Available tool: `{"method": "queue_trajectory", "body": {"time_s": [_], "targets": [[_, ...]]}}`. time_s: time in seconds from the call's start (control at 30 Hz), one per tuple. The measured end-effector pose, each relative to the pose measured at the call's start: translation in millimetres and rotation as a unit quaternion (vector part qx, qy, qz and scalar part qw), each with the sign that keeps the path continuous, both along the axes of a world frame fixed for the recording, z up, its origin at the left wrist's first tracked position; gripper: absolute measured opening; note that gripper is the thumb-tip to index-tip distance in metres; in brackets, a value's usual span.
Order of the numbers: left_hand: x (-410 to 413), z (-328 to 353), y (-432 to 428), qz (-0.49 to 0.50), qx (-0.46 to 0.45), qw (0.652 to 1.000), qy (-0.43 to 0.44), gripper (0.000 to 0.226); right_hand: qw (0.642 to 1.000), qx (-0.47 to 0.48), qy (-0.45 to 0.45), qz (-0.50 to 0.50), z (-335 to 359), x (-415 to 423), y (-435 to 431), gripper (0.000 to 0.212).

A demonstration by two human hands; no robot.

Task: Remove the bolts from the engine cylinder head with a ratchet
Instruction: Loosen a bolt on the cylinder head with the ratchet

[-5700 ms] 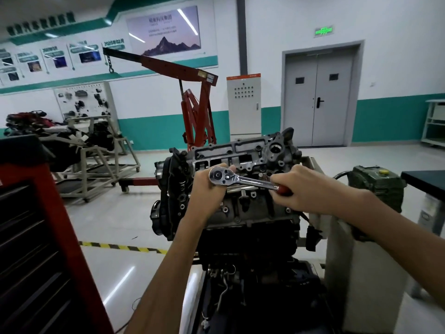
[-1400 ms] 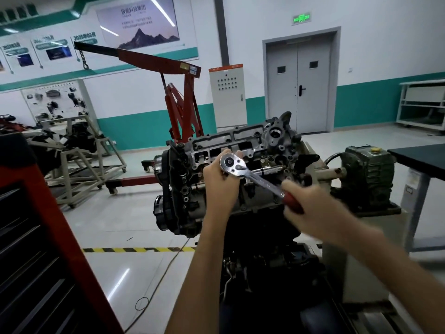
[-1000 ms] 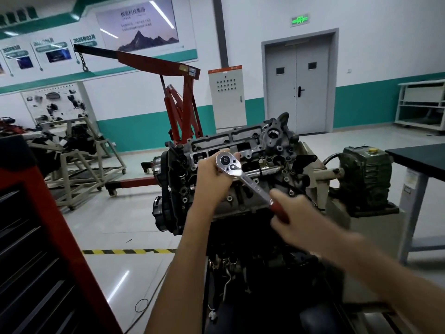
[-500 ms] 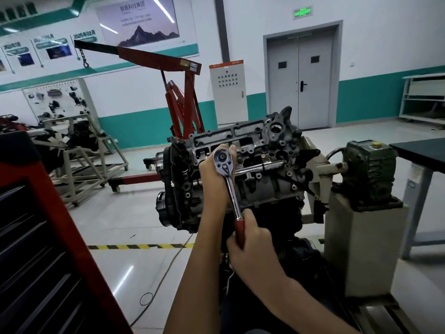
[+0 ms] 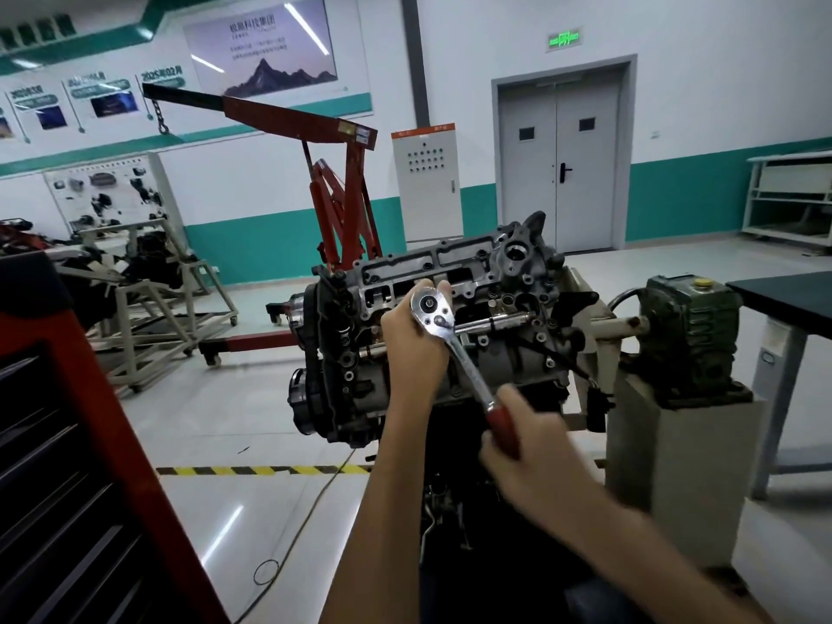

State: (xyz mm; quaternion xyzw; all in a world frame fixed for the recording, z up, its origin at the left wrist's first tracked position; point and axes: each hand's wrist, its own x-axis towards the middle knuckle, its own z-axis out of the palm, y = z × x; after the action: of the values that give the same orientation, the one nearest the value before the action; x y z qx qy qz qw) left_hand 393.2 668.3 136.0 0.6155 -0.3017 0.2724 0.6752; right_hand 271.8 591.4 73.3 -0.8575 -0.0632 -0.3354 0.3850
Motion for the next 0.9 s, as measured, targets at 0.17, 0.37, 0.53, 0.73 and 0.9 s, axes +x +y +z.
{"method": "queue_trajectory", "body": {"time_s": [0.17,0.37,0.53,0.73,0.9], "targets": [[-4.0,5.6,2.9,0.008,0.018,0.999,-0.035,0.043,0.991,0.132,0.005,0.019,-21.2,15.3,59.8,0.029],[13.4,17.8,22.0,-0.061,0.178,0.981,-0.056,0.036,0.976,-0.199,0.081,0.035,52.8,2.4,-67.1,0.025],[5.0,0.0,16.2,-0.043,0.072,0.996,-0.023,0.032,0.95,-0.306,0.06,-0.03,70.9,10.3,-81.2,0.032],[5.6,1.5,2.9,0.016,0.009,1.0,-0.02,0.051,0.998,0.056,-0.018,-0.02,-19.4,8.8,35.3,0.029],[10.2,5.1,22.9,0.015,0.071,0.995,-0.07,0.053,0.999,-0.015,0.036,-0.002,-5.4,8.5,25.4,0.025]]}}
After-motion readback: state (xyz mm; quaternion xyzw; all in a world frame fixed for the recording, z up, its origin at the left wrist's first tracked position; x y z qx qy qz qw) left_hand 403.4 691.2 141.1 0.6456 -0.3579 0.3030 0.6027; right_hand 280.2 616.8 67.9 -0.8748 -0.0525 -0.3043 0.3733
